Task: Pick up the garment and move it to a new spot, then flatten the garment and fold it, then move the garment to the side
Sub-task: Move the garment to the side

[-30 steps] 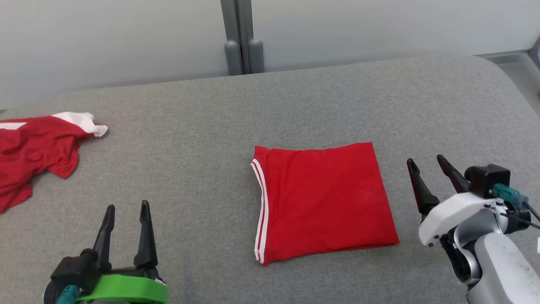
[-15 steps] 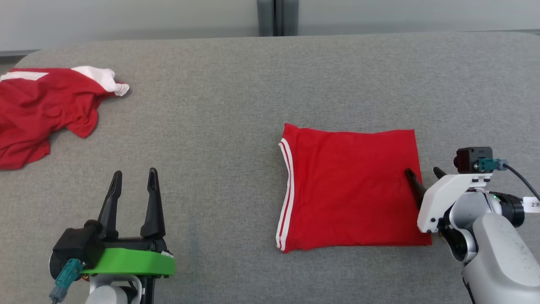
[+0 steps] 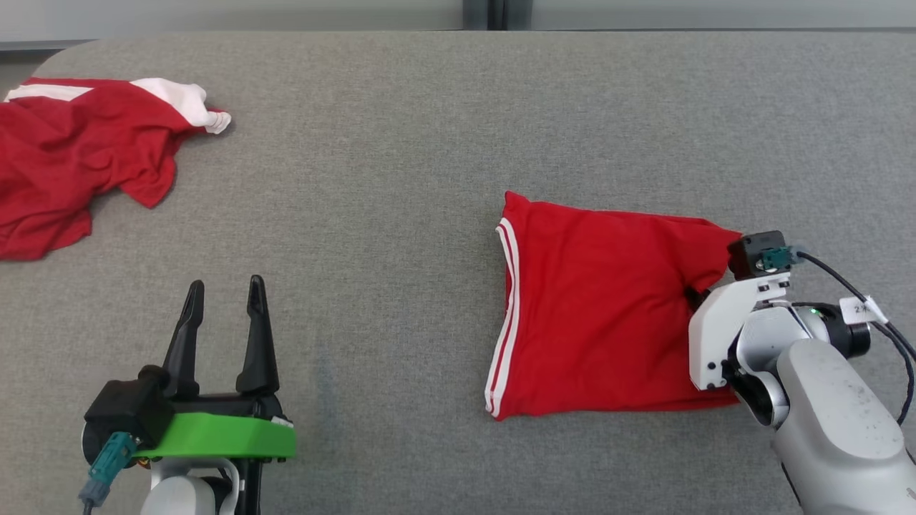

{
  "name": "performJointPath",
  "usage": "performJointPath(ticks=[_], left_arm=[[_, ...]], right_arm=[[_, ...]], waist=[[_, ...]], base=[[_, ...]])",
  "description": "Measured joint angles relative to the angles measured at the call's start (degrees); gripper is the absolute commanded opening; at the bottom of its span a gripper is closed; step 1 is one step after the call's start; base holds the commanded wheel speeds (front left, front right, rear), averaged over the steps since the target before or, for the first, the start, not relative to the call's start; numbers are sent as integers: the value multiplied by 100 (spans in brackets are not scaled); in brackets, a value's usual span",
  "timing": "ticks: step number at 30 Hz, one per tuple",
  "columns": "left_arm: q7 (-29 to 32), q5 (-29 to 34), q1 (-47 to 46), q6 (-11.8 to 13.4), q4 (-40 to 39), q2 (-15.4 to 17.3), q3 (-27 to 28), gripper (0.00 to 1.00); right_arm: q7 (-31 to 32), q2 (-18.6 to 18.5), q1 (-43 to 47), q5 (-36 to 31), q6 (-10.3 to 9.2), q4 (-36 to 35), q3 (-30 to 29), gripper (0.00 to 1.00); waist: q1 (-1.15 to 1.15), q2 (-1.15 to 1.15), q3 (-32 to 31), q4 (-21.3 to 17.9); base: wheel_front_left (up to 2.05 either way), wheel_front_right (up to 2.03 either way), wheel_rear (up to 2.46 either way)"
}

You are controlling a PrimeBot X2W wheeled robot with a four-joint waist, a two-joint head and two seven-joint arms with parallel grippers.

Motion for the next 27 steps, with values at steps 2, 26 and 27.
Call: performJointPath(ticks=[2,26,27], left_arm=[[0,0,-42,0,-40,-2,12,100],[-1,476,-1200,-78,-758,223,-259,100],[-1,476,-1228,-79,-769,249,-285,100]], right_arm=[[96,-158,-118,-9,7,-112,352,0],[-511,-2843,-2307,-242,16,141,1642,0],[-620,-2889,-2360,-331,16,212,1604,0]], waist=[[0,0,44,-62],[0,0,1320,-1518],[0,0,1383,-1548]], base=[[0,0,0],[0,0,0],[0,0,0]])
